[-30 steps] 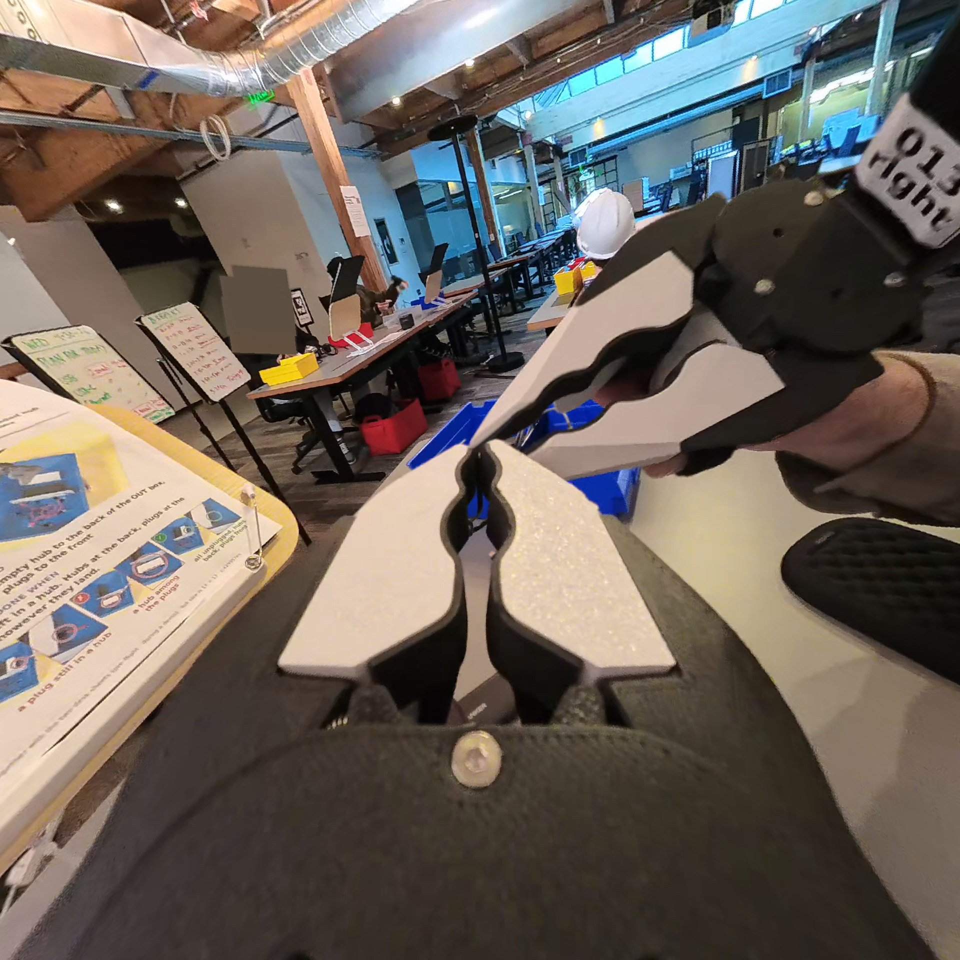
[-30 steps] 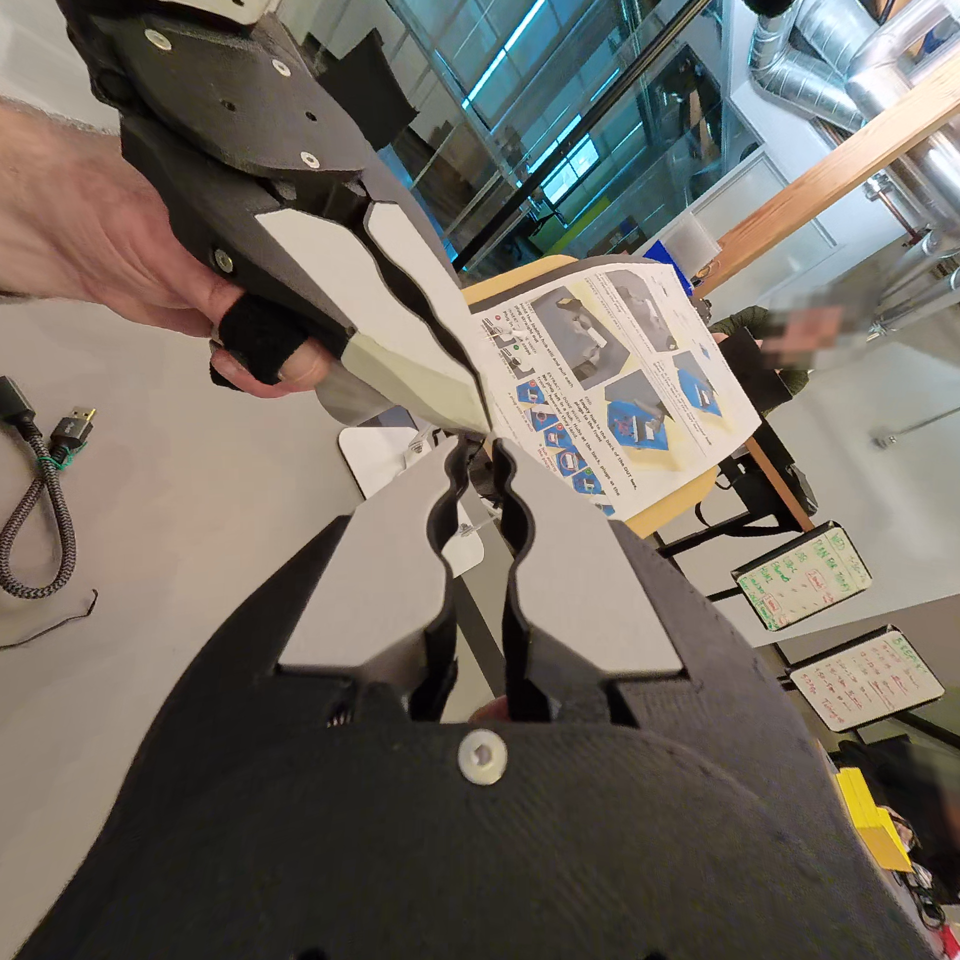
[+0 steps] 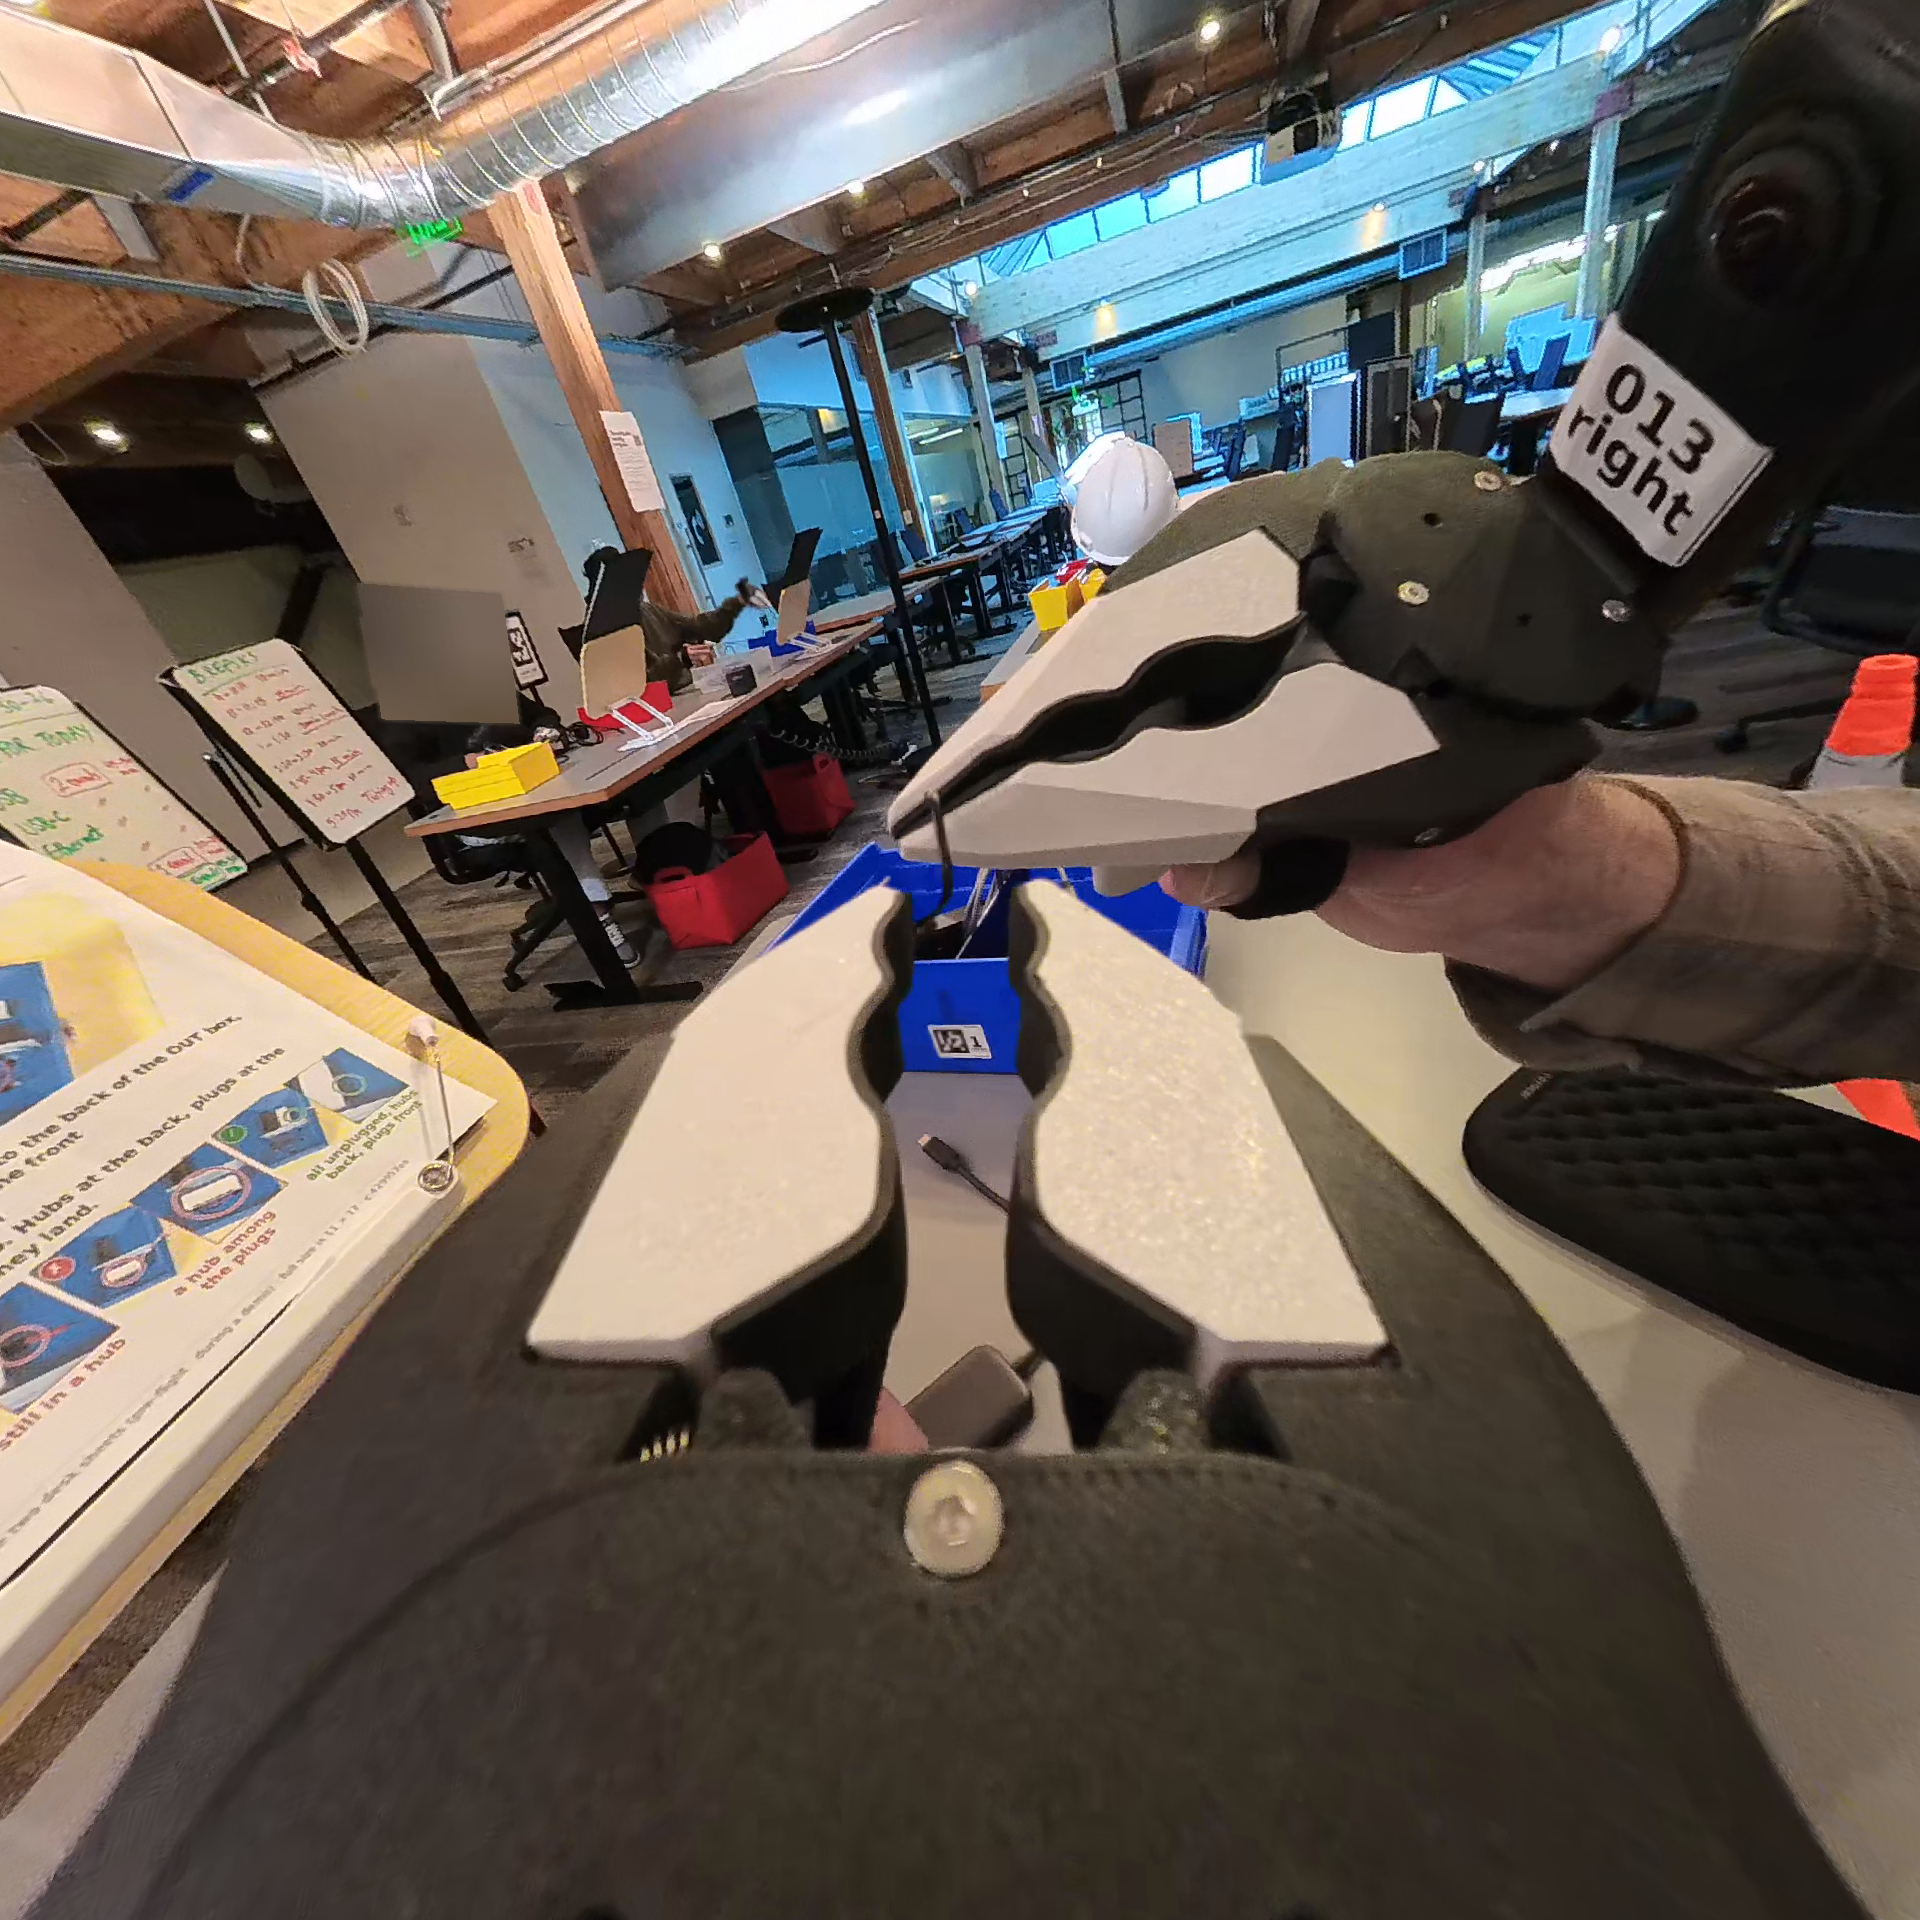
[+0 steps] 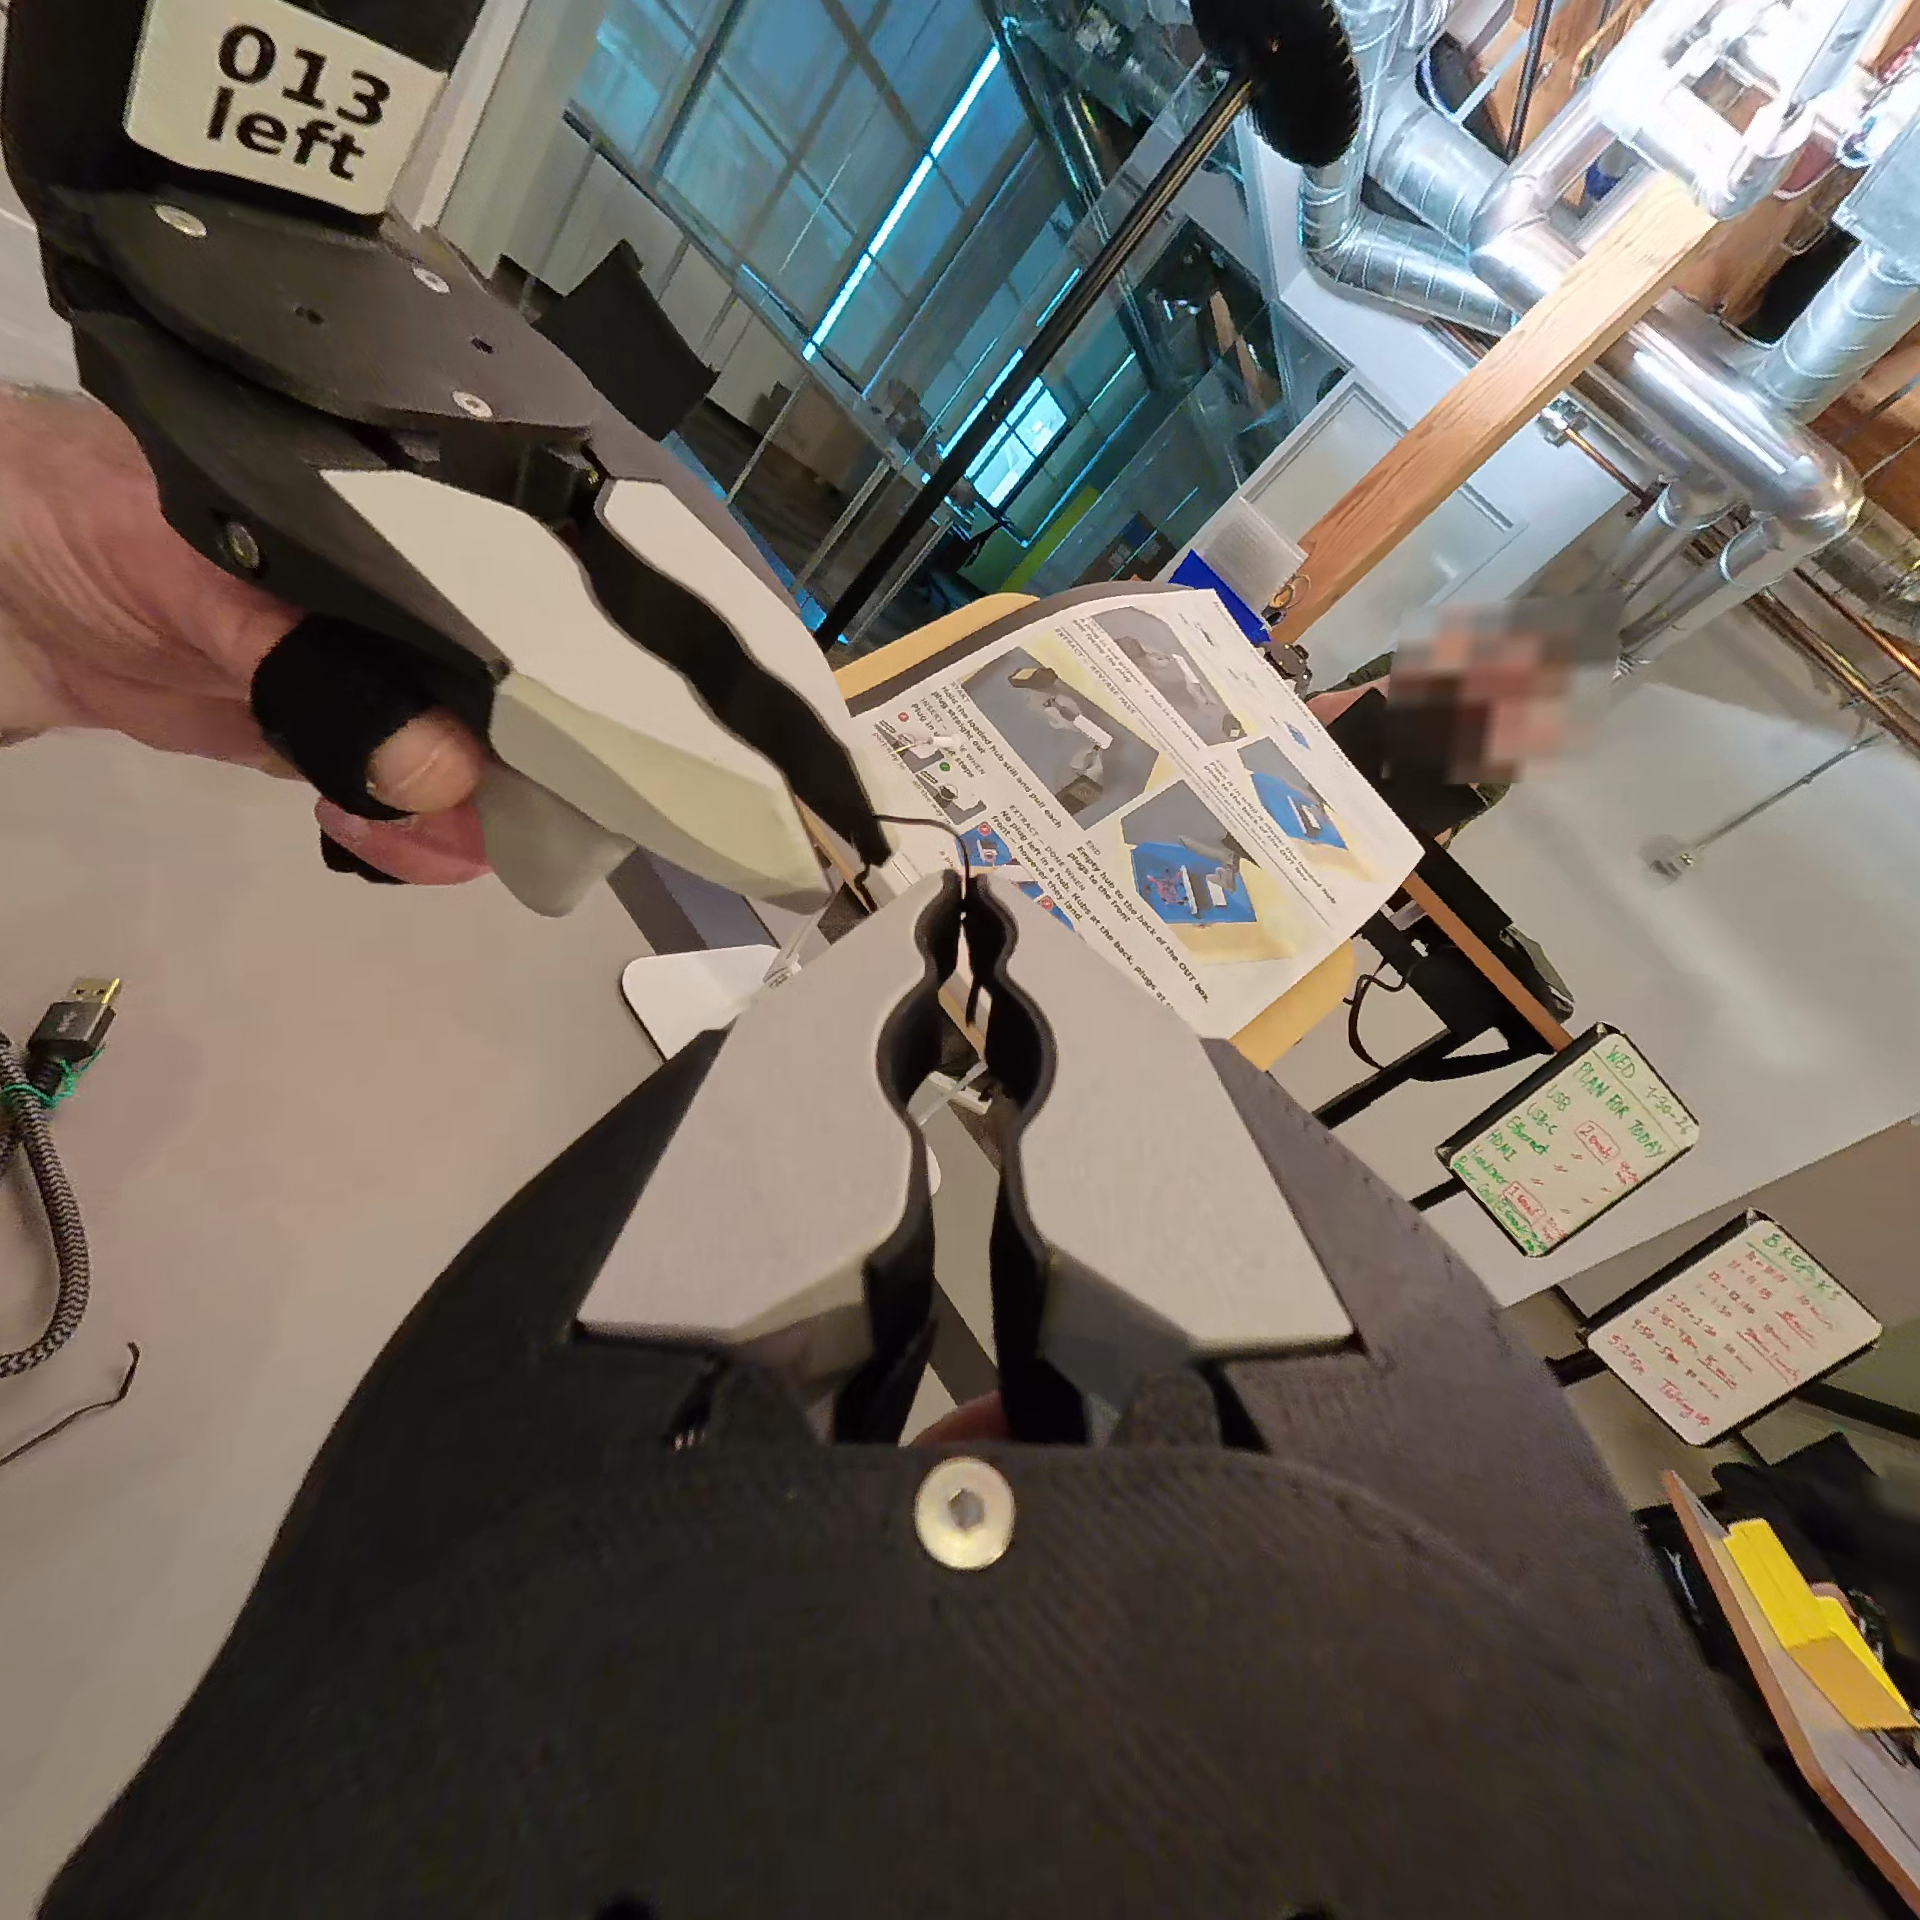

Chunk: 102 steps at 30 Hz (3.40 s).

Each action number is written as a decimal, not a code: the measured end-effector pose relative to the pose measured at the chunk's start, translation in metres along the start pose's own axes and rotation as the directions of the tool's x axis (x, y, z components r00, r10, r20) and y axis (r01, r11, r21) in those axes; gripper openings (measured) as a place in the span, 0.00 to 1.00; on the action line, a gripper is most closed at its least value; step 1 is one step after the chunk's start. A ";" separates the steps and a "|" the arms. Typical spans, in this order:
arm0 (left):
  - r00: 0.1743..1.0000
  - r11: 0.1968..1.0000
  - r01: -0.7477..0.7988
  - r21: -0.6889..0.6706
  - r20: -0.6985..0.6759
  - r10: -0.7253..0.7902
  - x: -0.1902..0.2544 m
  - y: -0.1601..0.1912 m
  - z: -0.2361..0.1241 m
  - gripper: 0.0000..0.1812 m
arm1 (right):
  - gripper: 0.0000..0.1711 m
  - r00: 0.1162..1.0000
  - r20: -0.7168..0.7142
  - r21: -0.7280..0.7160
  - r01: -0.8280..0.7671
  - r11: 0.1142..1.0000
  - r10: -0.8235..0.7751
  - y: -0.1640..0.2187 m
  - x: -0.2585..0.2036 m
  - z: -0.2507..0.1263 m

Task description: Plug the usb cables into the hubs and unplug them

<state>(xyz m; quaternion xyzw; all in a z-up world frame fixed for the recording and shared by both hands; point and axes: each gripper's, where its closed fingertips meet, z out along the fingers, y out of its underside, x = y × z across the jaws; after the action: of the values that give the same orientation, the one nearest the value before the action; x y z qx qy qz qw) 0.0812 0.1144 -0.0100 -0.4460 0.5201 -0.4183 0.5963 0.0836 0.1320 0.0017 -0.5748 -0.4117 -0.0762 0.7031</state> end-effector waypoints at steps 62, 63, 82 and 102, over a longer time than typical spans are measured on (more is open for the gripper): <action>0.991 0.958 -0.134 -0.255 -0.016 0.134 0.012 0.026 0.001 0.00 | 0.00 0.621 0.118 -0.179 0.781 0.599 -0.775 0.009 -0.025 -0.006; 0.991 0.958 -0.134 -0.254 -0.017 0.134 0.012 0.025 0.001 0.00 | 0.00 0.623 0.117 -0.179 0.780 0.600 -0.774 0.008 -0.025 -0.006; 0.882 0.955 0.280 0.096 -0.418 -0.217 0.046 -0.030 -0.019 0.09 | 0.00 0.953 0.071 0.224 0.272 0.936 -0.294 -0.037 -0.014 -0.023; 0.915 0.953 0.282 0.110 -0.328 -0.233 0.048 -0.026 -0.001 0.00 | 0.00 0.995 0.066 0.284 0.054 0.957 -0.076 -0.047 -0.006 -0.022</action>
<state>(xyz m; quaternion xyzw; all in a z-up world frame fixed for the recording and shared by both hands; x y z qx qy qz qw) 0.0841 0.0612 0.0030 -0.3915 0.5098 -0.5976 0.4793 0.0634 0.0953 0.0323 -0.4575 -0.4635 -0.0177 0.7587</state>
